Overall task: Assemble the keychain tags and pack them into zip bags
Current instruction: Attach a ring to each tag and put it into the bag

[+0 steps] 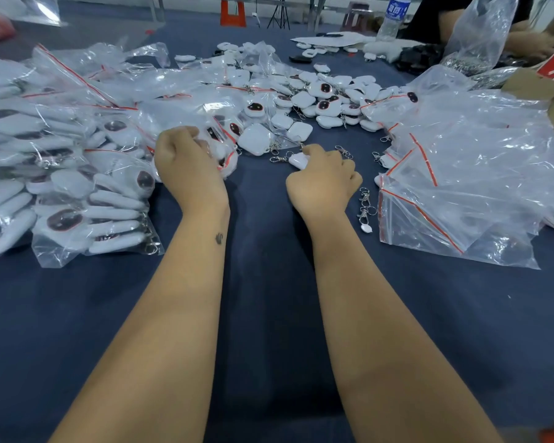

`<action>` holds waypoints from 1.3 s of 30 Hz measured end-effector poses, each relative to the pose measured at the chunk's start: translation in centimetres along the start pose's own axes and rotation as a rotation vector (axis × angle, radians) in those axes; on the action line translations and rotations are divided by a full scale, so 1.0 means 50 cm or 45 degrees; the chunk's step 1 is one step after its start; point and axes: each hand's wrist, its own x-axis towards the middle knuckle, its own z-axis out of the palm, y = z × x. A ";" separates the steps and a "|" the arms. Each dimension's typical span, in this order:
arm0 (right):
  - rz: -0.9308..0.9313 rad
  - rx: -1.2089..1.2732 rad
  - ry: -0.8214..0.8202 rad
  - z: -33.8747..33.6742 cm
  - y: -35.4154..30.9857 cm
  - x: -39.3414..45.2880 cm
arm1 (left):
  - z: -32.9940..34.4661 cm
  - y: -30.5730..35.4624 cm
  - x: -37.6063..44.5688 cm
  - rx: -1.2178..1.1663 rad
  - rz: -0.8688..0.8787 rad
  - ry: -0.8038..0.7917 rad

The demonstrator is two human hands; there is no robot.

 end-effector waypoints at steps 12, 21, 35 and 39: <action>0.057 0.983 0.233 0.000 0.003 0.012 | 0.009 -0.032 -0.026 0.458 0.152 -0.500; 0.181 1.742 -0.078 -0.003 -0.015 0.019 | 0.012 -0.049 -0.029 1.074 0.288 -0.749; -0.088 1.302 -0.199 0.010 -0.020 0.000 | 0.005 -0.031 -0.020 0.593 0.136 -0.409; -0.146 1.147 -0.160 0.012 -0.016 0.000 | 0.005 -0.031 -0.020 0.551 0.087 -0.460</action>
